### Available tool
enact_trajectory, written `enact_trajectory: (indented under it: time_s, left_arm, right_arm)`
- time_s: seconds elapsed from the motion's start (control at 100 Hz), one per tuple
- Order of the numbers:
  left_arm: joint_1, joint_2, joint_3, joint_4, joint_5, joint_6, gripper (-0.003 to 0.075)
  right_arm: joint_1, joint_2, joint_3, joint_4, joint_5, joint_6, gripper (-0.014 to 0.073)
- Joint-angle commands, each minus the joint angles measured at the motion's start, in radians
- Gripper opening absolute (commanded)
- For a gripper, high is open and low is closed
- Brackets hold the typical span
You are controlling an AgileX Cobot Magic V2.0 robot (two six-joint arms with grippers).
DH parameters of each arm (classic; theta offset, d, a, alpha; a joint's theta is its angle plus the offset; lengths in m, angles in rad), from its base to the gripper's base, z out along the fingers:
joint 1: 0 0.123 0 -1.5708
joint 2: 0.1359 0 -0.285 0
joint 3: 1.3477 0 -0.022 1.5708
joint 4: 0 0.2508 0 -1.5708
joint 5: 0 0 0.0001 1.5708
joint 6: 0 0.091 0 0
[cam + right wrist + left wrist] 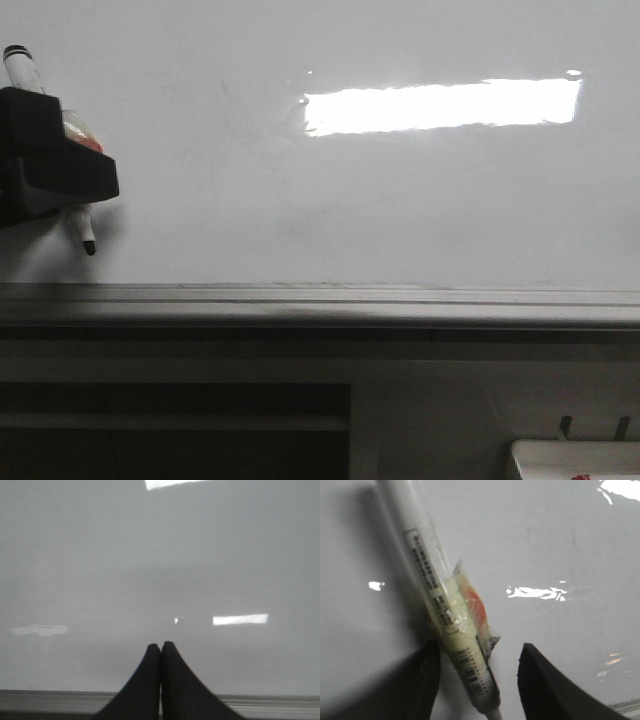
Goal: Write number 2 on whiteboard
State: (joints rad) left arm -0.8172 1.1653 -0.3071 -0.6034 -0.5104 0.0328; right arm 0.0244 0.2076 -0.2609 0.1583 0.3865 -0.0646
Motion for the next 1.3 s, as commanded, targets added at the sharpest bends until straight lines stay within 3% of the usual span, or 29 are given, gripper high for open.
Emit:
enact_trajectory:
  time_s: [0.0,0.18,0.31,0.42,0.58,0.71,0.87,0.94,1.02,1.14,1.29]
  left_arm:
    - [-0.005,0.029,-0.039,-0.004,-0.059,-0.011,0.0301]
    - [-0.005,0.046,-0.048,0.003,-0.051,-0.011,-0.0023]
    - [-0.010,0.032,-0.048,0.059,-0.047,-0.011,-0.0020]
    - [-0.021,-0.010,-0.048,0.199,-0.038,-0.011,-0.0020]
    - [-0.039,-0.093,-0.048,0.461,0.048,-0.011,-0.0020]
    - [-0.047,-0.143,-0.048,0.767,0.128,-0.011,-0.0020]
    - [-0.047,-0.147,-0.048,1.032,0.119,-0.011,-0.0020]
    - [-0.047,-0.147,-0.048,1.138,0.119,-0.011,-0.0020]
    - [-0.047,-0.147,-0.048,1.240,0.119,-0.011,-0.0020]
    - [-0.047,-0.147,-0.048,1.258,0.119,-0.011,-0.0020]
    - [-0.047,-0.147,-0.048,1.258,0.119,-0.011,-0.0020]
  right_arm:
    - [0.002,0.020,-0.035,0.003,-0.081,-0.003,-0.0060]
    - [0.002,0.020,-0.035,0.003,-0.058,-0.003,-0.0060]
    - [0.004,0.020,-0.035,0.033,-0.055,-0.003,-0.0060]
    - [0.028,0.020,-0.063,0.106,-0.001,-0.060,-0.0060]
    - [0.129,0.049,-0.111,0.429,0.089,-0.468,-0.0060]
    - [0.246,0.089,-0.124,0.659,0.083,-0.681,-0.0060]
    - [0.430,0.164,-0.126,0.726,0.102,-0.876,-0.0053]
    - [0.501,0.208,-0.140,0.726,0.121,-0.940,0.0004]
    - [0.581,0.263,-0.166,0.732,0.114,-0.955,0.0132]
    - [0.679,0.367,-0.218,0.732,0.068,-0.955,0.0317]
    - [0.766,0.512,-0.287,0.732,-0.008,-0.982,0.0346]
